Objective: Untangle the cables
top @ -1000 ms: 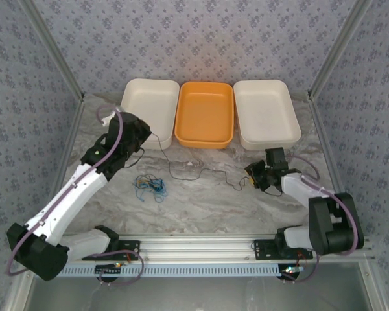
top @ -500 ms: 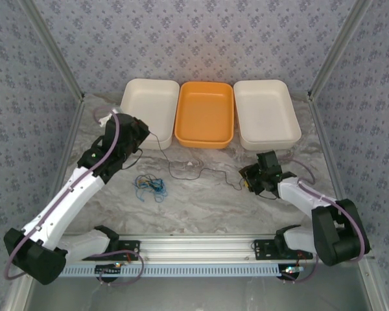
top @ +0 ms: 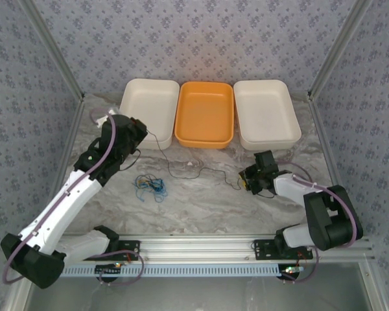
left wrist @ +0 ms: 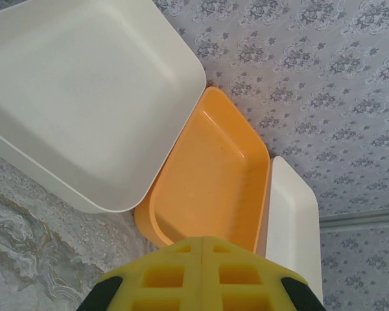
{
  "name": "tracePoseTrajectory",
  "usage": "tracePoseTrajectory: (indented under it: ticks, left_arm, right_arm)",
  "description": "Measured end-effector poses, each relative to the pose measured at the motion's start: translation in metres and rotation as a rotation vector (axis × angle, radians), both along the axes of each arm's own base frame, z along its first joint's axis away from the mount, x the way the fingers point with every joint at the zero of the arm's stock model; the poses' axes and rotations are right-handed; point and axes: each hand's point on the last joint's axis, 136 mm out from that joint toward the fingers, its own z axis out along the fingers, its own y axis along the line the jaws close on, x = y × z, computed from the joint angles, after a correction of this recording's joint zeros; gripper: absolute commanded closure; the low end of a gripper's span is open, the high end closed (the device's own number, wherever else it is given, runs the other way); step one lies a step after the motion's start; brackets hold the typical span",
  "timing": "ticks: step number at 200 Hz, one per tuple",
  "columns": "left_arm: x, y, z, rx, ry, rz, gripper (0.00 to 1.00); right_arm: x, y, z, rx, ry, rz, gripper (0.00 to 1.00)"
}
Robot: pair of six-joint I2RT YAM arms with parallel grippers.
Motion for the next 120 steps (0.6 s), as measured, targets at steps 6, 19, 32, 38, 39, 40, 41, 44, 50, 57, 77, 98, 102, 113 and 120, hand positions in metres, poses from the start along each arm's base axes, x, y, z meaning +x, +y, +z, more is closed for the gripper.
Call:
tracePoseTrajectory:
  ticks: [6, 19, 32, 38, 39, 40, 41, 44, 50, 57, 77, 98, 102, 113, 120]
  left_arm:
    - [-0.001, 0.001, 0.001, 0.0, -0.002, 0.0, 1.0]
    - [-0.005, 0.003, 0.005, 0.0, -0.012, -0.002, 1.0]
    - [-0.009, 0.005, 0.01, -0.003, -0.023, -0.004, 1.0]
    - [-0.012, 0.007, 0.012, -0.006, -0.029, -0.004, 1.0]
    - [-0.012, 0.007, 0.013, -0.006, -0.031, -0.004, 1.0]
    - [-0.012, 0.007, 0.014, -0.006, -0.032, -0.004, 1.0]
    - [-0.013, 0.007, 0.014, -0.007, -0.034, -0.004, 1.0]
    - [-0.014, 0.008, 0.015, -0.007, -0.037, -0.005, 1.0]
    - [-0.017, 0.01, 0.018, -0.01, -0.044, -0.005, 1.0]
    - [-0.02, 0.012, 0.021, -0.012, -0.051, -0.005, 1.0]
    - [-0.032, 0.02, 0.033, -0.023, -0.081, 0.001, 1.0]
    - [-0.045, 0.031, 0.045, -0.027, -0.115, 0.018, 1.0]
    - [-0.047, 0.034, 0.048, -0.027, -0.12, 0.023, 1.0]
    - [-0.054, 0.041, 0.057, -0.025, -0.138, 0.035, 1.0]
    - [-0.057, 0.045, 0.064, -0.023, -0.152, 0.044, 1.0]
  right_arm:
    - [0.0, -0.001, 0.0, 0.001, 0.001, -0.004, 0.74]
    - [0.0, -0.001, -0.001, 0.001, 0.005, -0.007, 0.79]
    - [0.001, -0.002, -0.003, 0.004, 0.01, -0.013, 0.82]
    - [0.001, -0.002, -0.003, 0.006, 0.014, -0.017, 0.83]
    - [0.001, -0.002, -0.003, 0.007, 0.015, -0.017, 0.84]
    - [0.001, -0.002, -0.003, 0.007, 0.015, -0.017, 0.84]
    - [0.0, -0.003, -0.003, 0.008, 0.016, -0.018, 0.85]
    - [0.0, -0.003, -0.003, 0.008, 0.017, -0.019, 0.86]
    - [0.001, -0.003, -0.003, 0.009, 0.017, -0.021, 0.89]
    - [0.001, -0.003, -0.004, 0.009, 0.018, -0.023, 0.92]
    - [0.002, -0.003, -0.003, 0.013, 0.013, -0.025, 0.99]
    - [0.003, -0.004, -0.001, 0.008, 0.002, -0.024, 1.0]
    - [0.004, -0.005, 0.0, 0.0, -0.002, -0.023, 1.0]
    - [0.005, -0.01, 0.002, -0.026, -0.02, -0.029, 1.0]
    - [0.005, -0.014, 0.006, -0.046, -0.036, -0.032, 1.0]
